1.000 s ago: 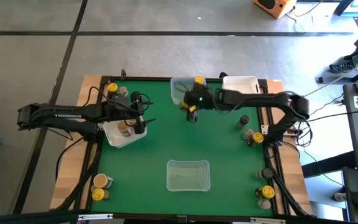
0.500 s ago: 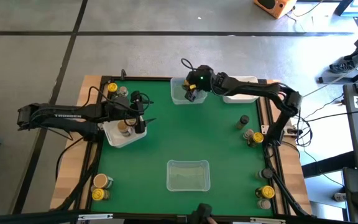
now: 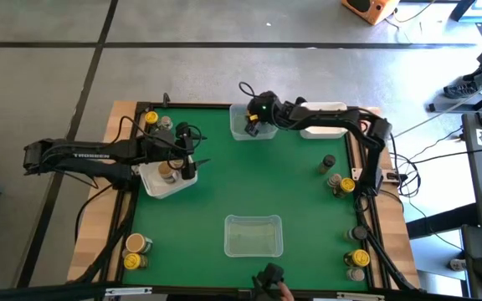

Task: Sort spices by type
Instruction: Put the yellow spice bottle into the top transparent bin

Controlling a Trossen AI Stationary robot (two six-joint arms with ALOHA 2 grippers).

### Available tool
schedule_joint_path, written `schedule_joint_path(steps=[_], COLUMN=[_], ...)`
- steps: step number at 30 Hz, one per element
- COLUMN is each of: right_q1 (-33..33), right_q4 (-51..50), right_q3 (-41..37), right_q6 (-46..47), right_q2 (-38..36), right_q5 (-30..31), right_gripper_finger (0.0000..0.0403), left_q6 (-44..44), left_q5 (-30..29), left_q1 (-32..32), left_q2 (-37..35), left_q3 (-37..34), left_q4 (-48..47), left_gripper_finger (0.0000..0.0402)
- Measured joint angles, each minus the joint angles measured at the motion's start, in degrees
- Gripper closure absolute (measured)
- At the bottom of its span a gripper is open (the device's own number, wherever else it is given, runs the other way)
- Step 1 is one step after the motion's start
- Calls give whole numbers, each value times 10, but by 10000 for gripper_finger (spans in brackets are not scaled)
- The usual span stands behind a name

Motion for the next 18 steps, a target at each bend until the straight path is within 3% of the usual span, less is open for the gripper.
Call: schedule_joint_path(steps=[9, 18], right_q1=[0, 1], right_q4=[-4, 5], right_q3=[0, 0], right_q6=[10, 11], right_q2=[1, 15], right_q5=[3, 17], right_gripper_finger=[170, 139], left_q6=[-3, -4], left_q5=[0, 0], left_q1=[0, 0], left_q2=[0, 0], left_q3=[0, 0], left_q4=[0, -1], left_gripper_finger=[39, 39])
